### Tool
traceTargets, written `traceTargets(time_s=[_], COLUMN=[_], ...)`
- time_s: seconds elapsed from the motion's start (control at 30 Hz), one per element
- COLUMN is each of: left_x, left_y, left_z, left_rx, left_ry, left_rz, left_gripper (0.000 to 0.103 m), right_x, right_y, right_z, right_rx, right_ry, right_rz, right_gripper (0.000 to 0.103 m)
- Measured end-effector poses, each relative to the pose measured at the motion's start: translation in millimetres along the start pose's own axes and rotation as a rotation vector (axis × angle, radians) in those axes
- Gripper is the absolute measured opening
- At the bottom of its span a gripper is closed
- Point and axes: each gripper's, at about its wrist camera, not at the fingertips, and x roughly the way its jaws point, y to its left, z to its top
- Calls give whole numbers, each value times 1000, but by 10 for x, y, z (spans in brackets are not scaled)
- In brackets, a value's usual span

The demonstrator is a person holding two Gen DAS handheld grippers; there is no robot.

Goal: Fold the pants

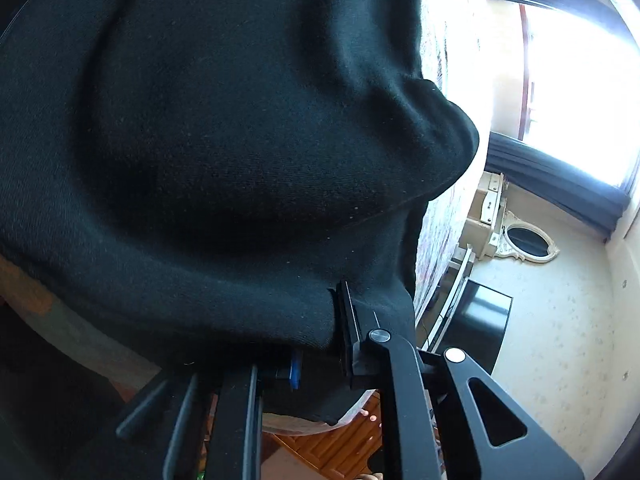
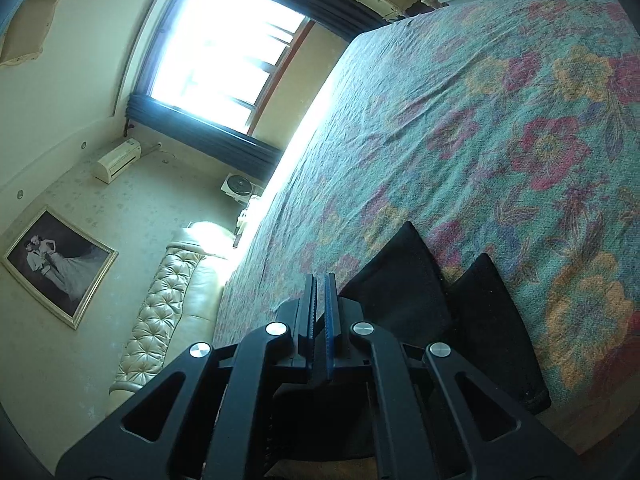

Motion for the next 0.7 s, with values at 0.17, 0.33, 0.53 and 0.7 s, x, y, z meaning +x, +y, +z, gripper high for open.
traceTargets(time_s=[0.17,0.33,0.53,0.7], left_x=[-46,-65,-89,-55], left_y=[82,153,202,153], left_z=[-27,-44,-58,-40], left_rx=[1,-29,-30,-22], left_ry=[-8,5,11,13], left_rz=[-33,-74,-85,-88], left_gripper=[9,9,9,9], right_x=[144,290,370,421], right_y=[-214,-460,-672,-764], right_z=[-338,-497,-582,-601], right_rx=[162,245,309,326], right_ry=[77,49,-21,-77], right_rz=[29,-47,-157,-158], right_gripper=[28,32,33,33])
